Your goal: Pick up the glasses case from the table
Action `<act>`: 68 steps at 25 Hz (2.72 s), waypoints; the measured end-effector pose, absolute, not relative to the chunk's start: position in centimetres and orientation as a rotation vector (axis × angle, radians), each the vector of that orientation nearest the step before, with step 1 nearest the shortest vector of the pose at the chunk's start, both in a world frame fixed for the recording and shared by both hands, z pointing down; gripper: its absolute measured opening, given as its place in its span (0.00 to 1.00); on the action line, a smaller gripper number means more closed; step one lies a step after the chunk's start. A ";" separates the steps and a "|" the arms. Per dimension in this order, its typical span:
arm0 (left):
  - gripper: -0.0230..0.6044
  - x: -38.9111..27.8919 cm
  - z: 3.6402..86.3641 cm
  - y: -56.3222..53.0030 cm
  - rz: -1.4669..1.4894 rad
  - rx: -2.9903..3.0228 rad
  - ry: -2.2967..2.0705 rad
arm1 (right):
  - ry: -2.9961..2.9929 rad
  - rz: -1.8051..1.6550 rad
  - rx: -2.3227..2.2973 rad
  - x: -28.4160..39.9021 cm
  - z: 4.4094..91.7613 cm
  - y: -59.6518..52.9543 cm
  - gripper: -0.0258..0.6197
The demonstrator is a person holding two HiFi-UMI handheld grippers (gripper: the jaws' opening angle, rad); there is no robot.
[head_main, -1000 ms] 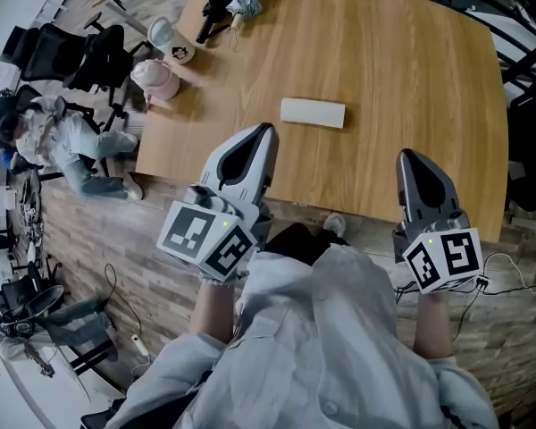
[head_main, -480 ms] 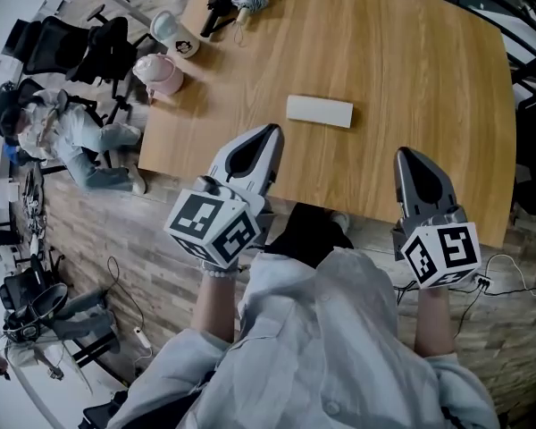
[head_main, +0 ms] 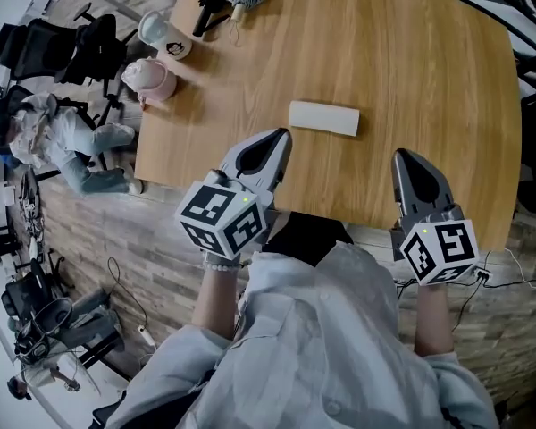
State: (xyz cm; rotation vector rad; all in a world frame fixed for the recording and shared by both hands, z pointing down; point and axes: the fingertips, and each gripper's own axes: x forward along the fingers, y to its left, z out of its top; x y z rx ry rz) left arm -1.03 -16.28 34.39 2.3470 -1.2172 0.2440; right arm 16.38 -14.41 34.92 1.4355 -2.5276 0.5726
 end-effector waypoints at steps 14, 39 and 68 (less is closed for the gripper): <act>0.05 -2.1 40.7 -20.3 0.278 2.221 -1.064 | -2.422 0.683 1.406 14.3 40.4 -19.1 0.04; 0.22 -2.8 52.7 -23.8 0.567 2.031 -0.933 | -2.192 0.942 1.298 11.7 51.0 -22.6 0.26; 0.22 -2.6 55.6 -24.3 0.446 1.923 -0.778 | -2.173 1.186 1.163 10.5 55.6 -22.3 0.29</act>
